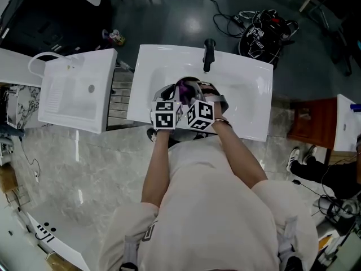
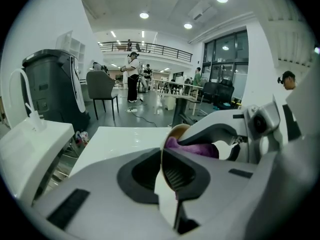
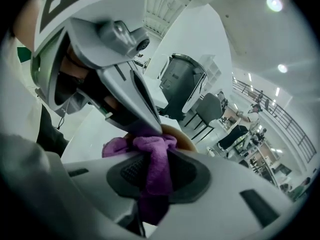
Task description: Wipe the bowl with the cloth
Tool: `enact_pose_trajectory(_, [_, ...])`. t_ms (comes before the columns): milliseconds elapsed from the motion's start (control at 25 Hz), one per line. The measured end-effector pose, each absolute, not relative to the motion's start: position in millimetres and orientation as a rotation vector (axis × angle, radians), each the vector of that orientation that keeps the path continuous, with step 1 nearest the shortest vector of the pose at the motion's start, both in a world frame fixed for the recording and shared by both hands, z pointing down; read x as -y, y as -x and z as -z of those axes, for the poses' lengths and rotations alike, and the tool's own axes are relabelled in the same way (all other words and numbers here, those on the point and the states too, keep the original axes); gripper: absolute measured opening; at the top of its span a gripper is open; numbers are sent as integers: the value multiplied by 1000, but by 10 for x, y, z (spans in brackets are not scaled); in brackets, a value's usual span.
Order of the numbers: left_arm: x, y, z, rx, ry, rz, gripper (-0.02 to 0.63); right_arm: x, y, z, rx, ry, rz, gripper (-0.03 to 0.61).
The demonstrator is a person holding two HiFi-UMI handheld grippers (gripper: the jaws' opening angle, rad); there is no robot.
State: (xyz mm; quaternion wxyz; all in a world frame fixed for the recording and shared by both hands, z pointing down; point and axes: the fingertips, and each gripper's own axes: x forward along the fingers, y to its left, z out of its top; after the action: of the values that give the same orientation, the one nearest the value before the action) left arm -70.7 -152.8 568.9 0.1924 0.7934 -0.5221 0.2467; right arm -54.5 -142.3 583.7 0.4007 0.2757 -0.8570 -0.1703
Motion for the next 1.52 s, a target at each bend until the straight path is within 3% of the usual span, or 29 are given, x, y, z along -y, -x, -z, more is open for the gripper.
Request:
enact_pose_trajectory(760, [1427, 937, -5942, 1491, -2109, -718, 17, 1604, 366, -5288, 2242, -893, 465, 92])
enact_pose_trajectory(1160, [1322, 822, -6046, 1460, -2267, -1022, 17, 1945, -54, -4544, 2347, -1334, 458, 91])
enact_pose_trajectory(1400, [1322, 765, -5854, 1553, -2520, -1373, 17, 1687, 384, -5238, 2513, -837, 1, 91])
enact_pose_trajectory(1520, [1338, 770, -5777, 1588, -2559, -1408, 17, 1557, 462, -5482, 2472, -707, -58, 91])
